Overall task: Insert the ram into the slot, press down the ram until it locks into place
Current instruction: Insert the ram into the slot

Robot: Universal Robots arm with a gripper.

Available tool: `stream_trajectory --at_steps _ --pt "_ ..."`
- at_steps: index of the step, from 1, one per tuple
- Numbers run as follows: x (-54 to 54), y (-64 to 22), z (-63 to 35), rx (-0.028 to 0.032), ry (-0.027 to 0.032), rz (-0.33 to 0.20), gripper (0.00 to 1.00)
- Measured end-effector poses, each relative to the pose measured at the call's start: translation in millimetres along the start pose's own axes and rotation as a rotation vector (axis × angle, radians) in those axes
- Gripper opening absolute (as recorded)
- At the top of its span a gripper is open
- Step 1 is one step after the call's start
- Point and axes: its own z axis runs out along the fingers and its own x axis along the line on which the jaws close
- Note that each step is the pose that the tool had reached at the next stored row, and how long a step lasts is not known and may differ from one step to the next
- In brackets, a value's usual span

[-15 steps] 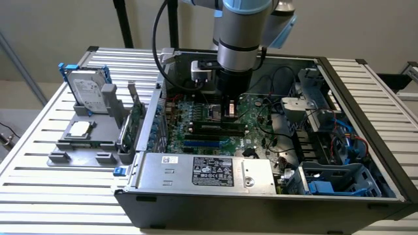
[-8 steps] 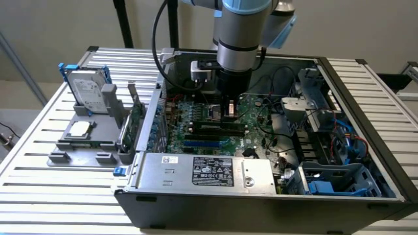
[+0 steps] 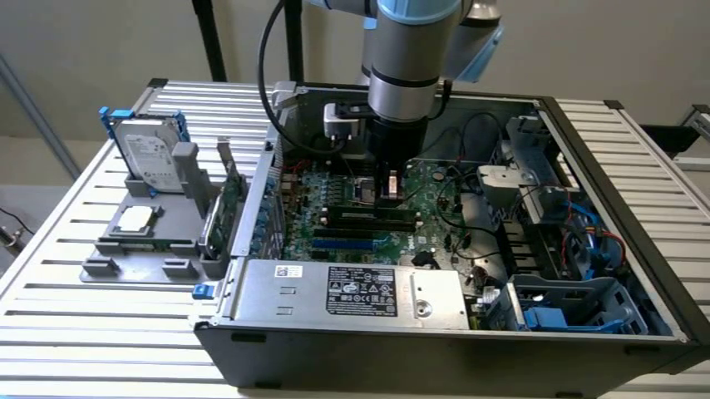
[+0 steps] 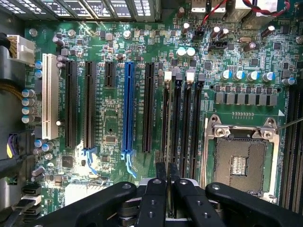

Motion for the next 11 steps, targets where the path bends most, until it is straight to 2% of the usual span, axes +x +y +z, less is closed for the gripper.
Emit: stream_trajectory --at_steps 11 --pt "-0.1 0.0 1.8 0.0016 0.0028 0.000 0.13"
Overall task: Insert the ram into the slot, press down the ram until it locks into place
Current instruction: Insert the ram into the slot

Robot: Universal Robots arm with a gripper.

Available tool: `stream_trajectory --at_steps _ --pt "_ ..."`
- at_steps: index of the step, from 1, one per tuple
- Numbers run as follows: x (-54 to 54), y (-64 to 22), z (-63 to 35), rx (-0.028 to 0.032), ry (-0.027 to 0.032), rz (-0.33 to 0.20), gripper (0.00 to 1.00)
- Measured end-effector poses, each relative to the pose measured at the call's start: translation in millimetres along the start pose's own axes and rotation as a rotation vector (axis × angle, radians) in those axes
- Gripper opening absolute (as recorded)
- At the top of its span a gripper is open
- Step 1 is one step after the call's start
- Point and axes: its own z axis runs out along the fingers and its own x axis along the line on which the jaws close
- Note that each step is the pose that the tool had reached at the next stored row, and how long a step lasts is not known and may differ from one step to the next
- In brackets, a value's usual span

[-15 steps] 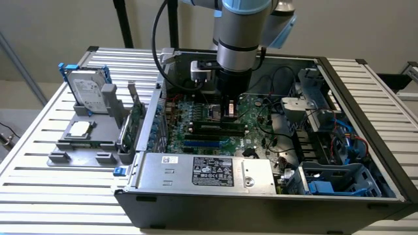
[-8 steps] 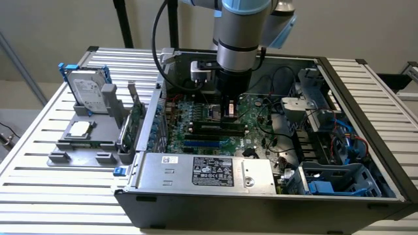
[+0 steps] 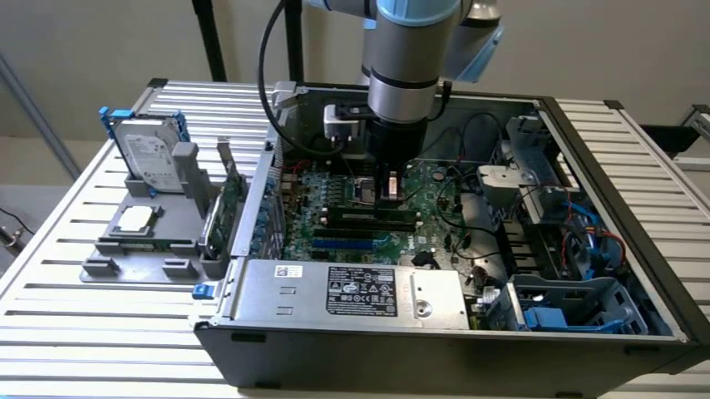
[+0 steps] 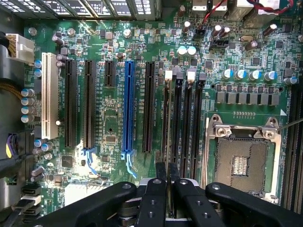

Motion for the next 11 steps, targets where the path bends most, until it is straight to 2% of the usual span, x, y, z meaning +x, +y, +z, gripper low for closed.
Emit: stream_trajectory --at_steps 11 --pt "0.3 -0.1 1.1 0.0019 0.0000 0.001 0.13"
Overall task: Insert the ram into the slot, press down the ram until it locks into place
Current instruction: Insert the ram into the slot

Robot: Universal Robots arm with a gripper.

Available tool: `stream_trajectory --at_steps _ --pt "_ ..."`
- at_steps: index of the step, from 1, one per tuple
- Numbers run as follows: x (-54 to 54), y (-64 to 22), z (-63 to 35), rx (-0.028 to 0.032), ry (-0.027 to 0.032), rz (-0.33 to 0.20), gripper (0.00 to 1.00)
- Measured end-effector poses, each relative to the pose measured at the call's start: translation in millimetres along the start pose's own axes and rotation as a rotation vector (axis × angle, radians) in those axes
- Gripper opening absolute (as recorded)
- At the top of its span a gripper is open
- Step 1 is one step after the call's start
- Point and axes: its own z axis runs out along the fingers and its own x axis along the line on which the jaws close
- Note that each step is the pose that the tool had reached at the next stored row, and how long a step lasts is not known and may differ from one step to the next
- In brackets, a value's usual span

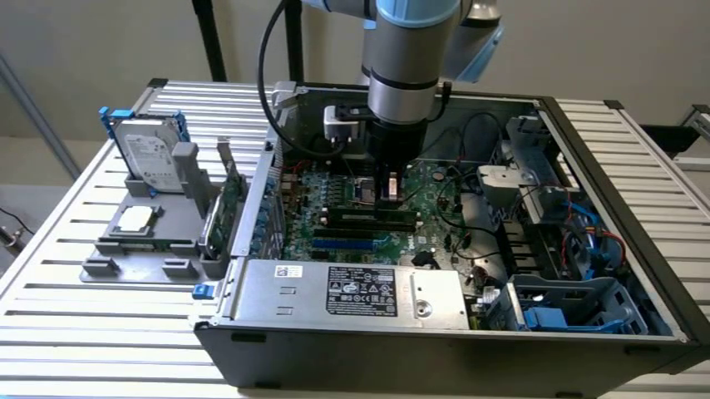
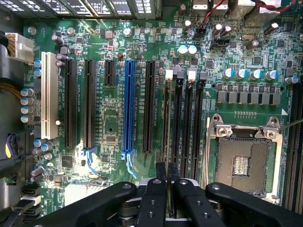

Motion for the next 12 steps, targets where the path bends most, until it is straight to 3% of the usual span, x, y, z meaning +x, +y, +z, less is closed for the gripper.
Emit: stream_trajectory --at_steps 12 --pt "-0.1 0.4 2.2 0.0017 0.0001 0.004 0.15"
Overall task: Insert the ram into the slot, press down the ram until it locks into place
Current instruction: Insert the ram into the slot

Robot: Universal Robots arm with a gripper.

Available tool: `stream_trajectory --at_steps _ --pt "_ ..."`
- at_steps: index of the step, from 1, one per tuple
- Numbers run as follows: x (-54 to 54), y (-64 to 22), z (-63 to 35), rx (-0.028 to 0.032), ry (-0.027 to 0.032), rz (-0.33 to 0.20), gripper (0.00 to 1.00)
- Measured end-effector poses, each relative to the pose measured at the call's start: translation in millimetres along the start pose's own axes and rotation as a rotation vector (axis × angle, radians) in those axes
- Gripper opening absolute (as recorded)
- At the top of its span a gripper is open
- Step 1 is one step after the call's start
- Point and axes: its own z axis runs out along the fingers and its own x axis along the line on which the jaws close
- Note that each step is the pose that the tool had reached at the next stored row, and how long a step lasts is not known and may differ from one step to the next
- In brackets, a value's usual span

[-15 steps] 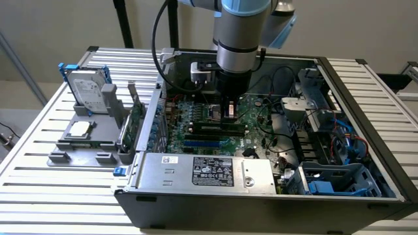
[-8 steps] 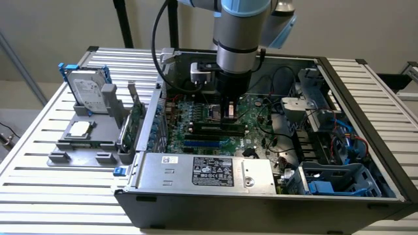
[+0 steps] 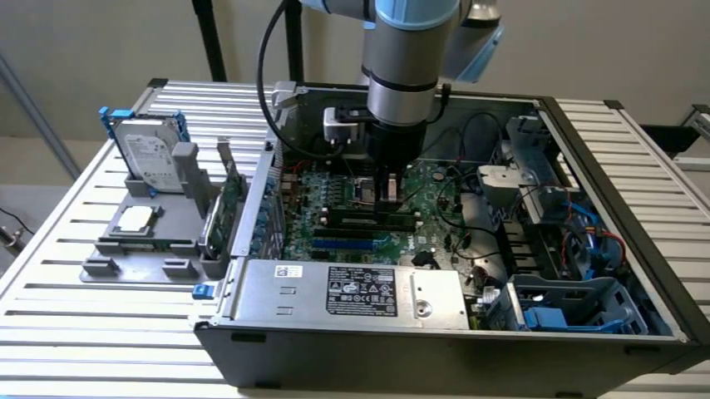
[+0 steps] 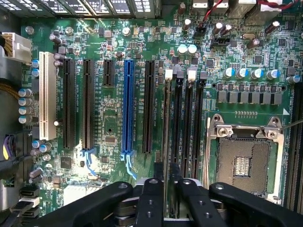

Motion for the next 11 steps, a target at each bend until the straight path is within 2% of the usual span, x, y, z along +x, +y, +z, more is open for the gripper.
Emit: stream_trajectory --at_steps 1,6,10,11 --pt "0.1 0.0 -1.0 0.0000 -0.0002 0.000 0.21" --pt "0.8 1.0 -15.1 0.0000 -0.0004 0.000 0.21" --pt "0.9 2.9 -16.7 0.0001 -0.0004 0.000 0.21" --pt "0.9 3.0 -16.7 0.0001 -0.0004 0.000 0.13"
